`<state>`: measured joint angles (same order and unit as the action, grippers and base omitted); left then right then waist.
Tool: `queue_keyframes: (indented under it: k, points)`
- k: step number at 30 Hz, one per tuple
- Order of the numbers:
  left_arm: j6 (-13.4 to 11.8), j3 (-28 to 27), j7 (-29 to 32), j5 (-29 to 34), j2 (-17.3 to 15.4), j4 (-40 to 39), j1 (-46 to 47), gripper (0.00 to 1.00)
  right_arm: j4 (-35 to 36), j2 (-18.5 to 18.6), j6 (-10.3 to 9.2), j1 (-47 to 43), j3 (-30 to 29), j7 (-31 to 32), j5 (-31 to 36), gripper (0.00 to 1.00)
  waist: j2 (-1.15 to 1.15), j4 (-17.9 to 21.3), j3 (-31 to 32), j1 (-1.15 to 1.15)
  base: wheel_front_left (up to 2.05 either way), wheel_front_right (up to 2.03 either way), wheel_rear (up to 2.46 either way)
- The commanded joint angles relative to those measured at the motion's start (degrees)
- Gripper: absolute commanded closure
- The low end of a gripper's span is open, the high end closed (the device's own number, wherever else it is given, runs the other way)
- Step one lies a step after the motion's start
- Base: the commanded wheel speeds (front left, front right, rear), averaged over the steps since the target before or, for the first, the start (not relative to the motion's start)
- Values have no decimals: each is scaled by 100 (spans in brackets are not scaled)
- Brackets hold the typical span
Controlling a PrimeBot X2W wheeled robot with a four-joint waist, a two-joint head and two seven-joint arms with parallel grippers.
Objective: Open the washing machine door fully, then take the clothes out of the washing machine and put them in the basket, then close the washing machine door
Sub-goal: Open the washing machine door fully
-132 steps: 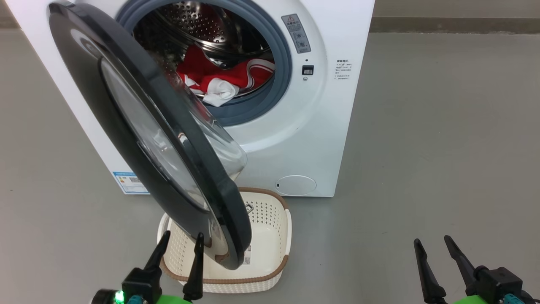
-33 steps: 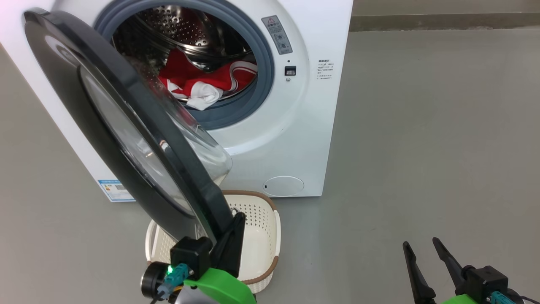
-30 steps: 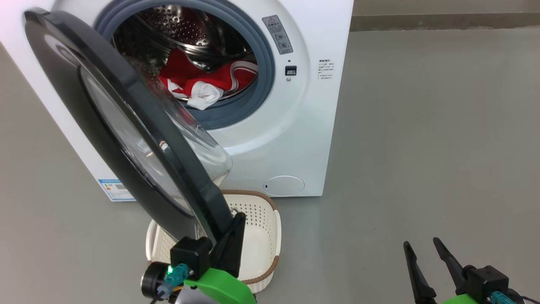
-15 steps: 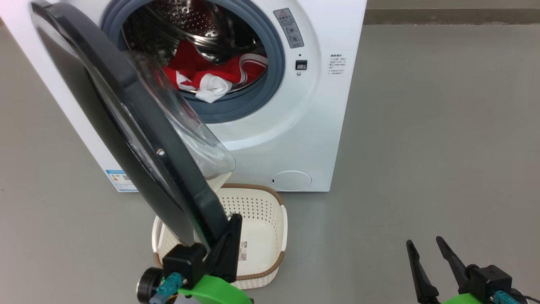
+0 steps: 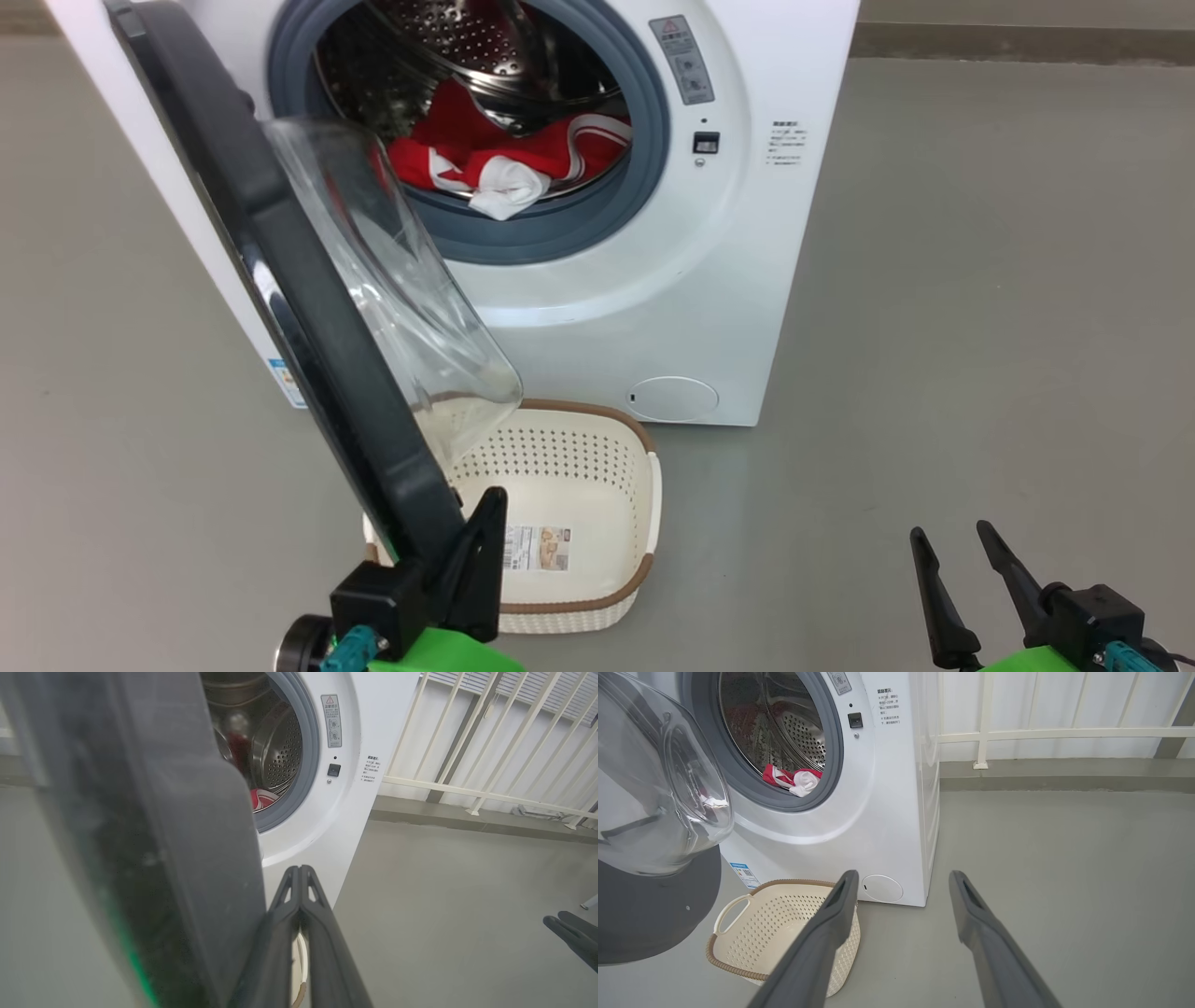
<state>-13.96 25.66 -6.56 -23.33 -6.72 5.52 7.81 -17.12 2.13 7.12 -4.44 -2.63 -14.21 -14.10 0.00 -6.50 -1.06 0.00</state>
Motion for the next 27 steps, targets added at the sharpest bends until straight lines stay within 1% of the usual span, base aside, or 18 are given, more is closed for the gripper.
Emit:
queue_keyframes:
  k: [1,10,14,20,27]
  points:
    - [-174,-387,-9,-53,-187,-135,57,100,132,75,36,229,122,-79,14,0,0,-84,4,0,0,0,0]
    - [-268,-450,-36,-60,-304,-283,-129,100,131,75,36,216,113,-79,24,0,0,-279,3,0,0,0,0]
    - [-349,-504,-42,-72,-352,-385,-247,100,139,75,36,216,108,-79,29,0,0,-361,-15,0,0,0,0]
    - [-492,-678,-117,-128,-414,-527,-396,100,145,75,36,234,81,-79,50,0,0,-479,-50,0,0,0,0]
    - [-593,-949,-226,-245,-527,-622,-524,100,153,75,36,288,92,-79,59,0,0,-573,-128,0,0,0,0]
